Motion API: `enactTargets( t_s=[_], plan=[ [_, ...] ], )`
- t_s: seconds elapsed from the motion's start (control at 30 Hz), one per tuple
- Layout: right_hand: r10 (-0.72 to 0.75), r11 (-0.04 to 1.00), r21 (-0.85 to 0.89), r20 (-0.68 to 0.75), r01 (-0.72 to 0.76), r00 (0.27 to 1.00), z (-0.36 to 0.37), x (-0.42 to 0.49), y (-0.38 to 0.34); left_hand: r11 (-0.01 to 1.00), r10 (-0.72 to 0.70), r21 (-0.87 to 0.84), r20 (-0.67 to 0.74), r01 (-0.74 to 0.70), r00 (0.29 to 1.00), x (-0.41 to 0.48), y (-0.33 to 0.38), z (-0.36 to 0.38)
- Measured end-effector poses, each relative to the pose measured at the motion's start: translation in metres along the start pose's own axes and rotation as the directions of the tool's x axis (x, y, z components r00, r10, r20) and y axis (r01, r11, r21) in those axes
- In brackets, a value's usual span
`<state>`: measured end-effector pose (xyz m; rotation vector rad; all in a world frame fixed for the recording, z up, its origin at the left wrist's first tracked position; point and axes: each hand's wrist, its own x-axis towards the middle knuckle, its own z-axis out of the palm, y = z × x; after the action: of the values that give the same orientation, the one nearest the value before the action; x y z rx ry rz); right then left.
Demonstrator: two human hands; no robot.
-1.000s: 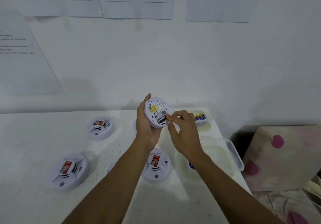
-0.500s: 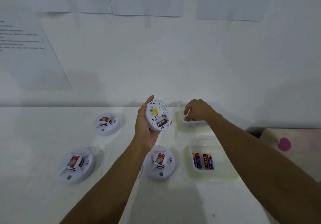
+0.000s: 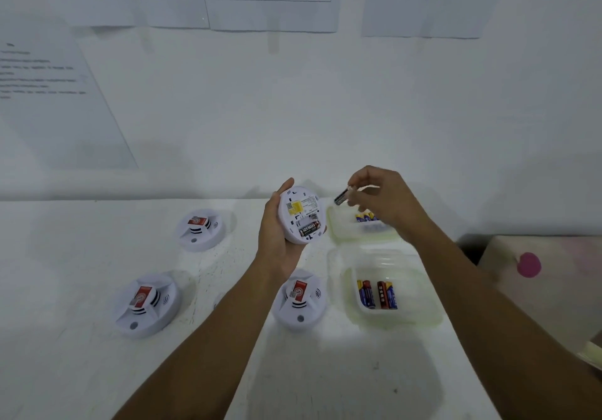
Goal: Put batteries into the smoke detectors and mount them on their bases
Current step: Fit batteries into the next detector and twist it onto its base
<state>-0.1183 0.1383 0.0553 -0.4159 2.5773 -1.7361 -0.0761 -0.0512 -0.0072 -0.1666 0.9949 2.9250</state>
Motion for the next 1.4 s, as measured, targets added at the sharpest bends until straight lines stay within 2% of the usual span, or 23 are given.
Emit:
enactTargets(
  t_s=[0.13, 0.33, 0.47, 0.53, 0.63, 0.7, 0.83, 0.9, 0.97, 1.07, 1.17, 1.27, 1.4],
  plan=[
    [-0.014, 0.998, 0.054, 0.057, 0.011, 0.998, 0.021, -0.047, -0.013, 1.0, -0.003, 0.026, -0.012, 0.003, 1.0, -0.009, -0.01, 0.009],
    [-0.116, 0.993, 0.031, -0.008, 0.116, 0.993, 0.053, -0.085, -0.01, 0.989, 0.051, 0.138, -0.024, -0.048, 0.998, -0.039, -0.016, 0.017],
    [-0.17, 0.985, 0.015, -0.026, 0.17, 0.985, 0.071, -0.102, -0.007, 0.991, 0.065, 0.119, -0.077, -0.055, 0.995, -0.065, -0.015, 0.014],
    [-0.101, 0.995, -0.011, -0.036, 0.101, 0.994, 0.077, -0.105, -0.008, 0.992, 0.071, 0.114, -0.103, -0.059, 0.992, -0.076, -0.014, 0.009],
    [0.122, 0.992, 0.037, -0.005, -0.121, 0.993, 0.085, -0.106, -0.008, 0.99, 0.077, 0.127, -0.113, -0.062, 0.991, -0.092, -0.006, -0.004],
    [0.168, 0.985, 0.043, 0.001, -0.168, 0.986, 0.097, -0.108, -0.008, 0.989, 0.075, 0.131, -0.099, -0.062, 0.992, -0.101, 0.003, -0.014],
    [0.078, 0.996, -0.035, -0.019, -0.079, 0.997, 0.126, -0.111, -0.011, 0.989, 0.057, 0.138, -0.037, -0.052, 0.998, -0.115, 0.031, -0.042],
    [-0.023, 0.983, -0.184, -0.029, 0.017, 0.999, 0.141, -0.112, -0.009, 0.99, 0.078, 0.122, -0.035, -0.073, 0.996, -0.118, 0.053, -0.059],
    [-0.129, 0.894, -0.421, 0.081, 0.151, 0.988, 0.155, -0.114, -0.006, 0.99, 0.101, 0.102, -0.043, -0.096, 0.994, -0.118, 0.076, -0.08],
    [-0.108, 0.674, -0.661, 0.355, 0.331, 0.929, 0.184, -0.115, -0.004, 0.992, 0.09, 0.091, -0.056, -0.085, 0.994, -0.115, 0.103, -0.103],
    [-0.025, 0.598, -0.713, 0.44, 0.366, 0.898, 0.206, -0.111, -0.002, 0.996, 0.051, 0.08, -0.051, -0.046, 0.997, -0.114, 0.115, -0.118],
    [0.02, 0.622, -0.714, 0.424, 0.321, 0.905, 0.213, -0.106, -0.001, 0.996, 0.023, 0.086, -0.025, -0.021, 0.999, -0.117, 0.121, -0.127],
    [-0.021, 0.639, -0.699, 0.4, 0.32, 0.916, 0.216, -0.108, -0.008, 0.994, 0.005, 0.11, 0.001, -0.005, 1.0, -0.122, 0.128, -0.129]
  ],
)
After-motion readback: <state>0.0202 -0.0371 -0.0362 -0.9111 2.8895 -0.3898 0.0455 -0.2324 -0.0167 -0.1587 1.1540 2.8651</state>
